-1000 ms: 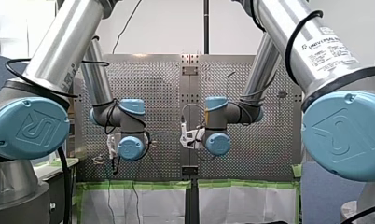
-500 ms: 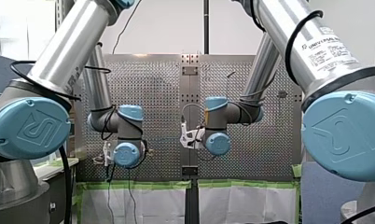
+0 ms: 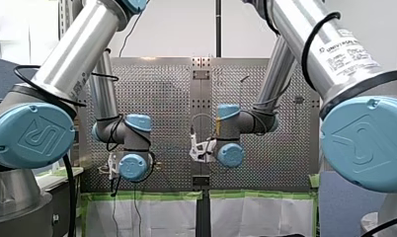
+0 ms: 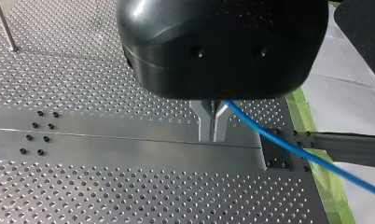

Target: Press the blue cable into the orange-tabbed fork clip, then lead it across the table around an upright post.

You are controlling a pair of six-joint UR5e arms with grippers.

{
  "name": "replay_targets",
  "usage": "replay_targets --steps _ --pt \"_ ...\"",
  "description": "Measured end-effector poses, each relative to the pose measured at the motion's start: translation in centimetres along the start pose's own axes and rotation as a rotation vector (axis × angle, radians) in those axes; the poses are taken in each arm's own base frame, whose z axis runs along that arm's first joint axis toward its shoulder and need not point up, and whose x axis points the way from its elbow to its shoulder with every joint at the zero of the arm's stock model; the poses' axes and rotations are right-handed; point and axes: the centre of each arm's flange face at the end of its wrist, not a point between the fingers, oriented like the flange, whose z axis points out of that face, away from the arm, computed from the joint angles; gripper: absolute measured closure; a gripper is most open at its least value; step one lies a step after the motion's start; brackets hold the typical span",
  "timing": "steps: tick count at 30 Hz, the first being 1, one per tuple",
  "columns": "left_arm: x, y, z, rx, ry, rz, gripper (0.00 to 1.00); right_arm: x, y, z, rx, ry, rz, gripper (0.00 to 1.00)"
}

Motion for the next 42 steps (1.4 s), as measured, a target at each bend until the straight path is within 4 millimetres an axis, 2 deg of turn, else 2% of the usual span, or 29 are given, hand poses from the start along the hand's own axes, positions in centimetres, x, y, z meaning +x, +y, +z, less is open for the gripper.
replay_targets --steps 4,7,22,27,32,39,42 --pt "0.0 0.0 0.0 0.0 0.0 0.0 0.99 -1.6 -0.7 -1.2 0.022 -0.061 -0.021 1.0" --pt "0.0 0.0 0.0 0.0 0.0 0.0 0.99 -2.1 -0.8 -1.6 0.028 -0.093 -0.03 1.0" --pt "0.0 0.1 -0.1 0.0 0.003 0.004 0.99 -2.3 -0.6 -1.8 0.028 -0.12 -0.039 1.0" --pt "-0.4 1.6 -0.6 -0.001 0.035 0.053 0.99 -0.4 0.7 -0.4 -0.03 -0.103 -0.015 1.0" --pt "-1.2 2.9 -0.6 -0.001 0.06 0.067 0.99 1.8 1.5 0.1 -0.045 -0.096 0.03 1.0" --pt "-3.5 4.1 1.0 -0.002 0.062 -0.013 0.99 5.4 1.8 0.5 -0.01 -0.054 0.088 1.0" --pt "-4.6 4.4 1.9 0.002 0.052 -0.042 0.99 7.7 2.0 1.4 -0.008 -0.009 0.105 1.0"
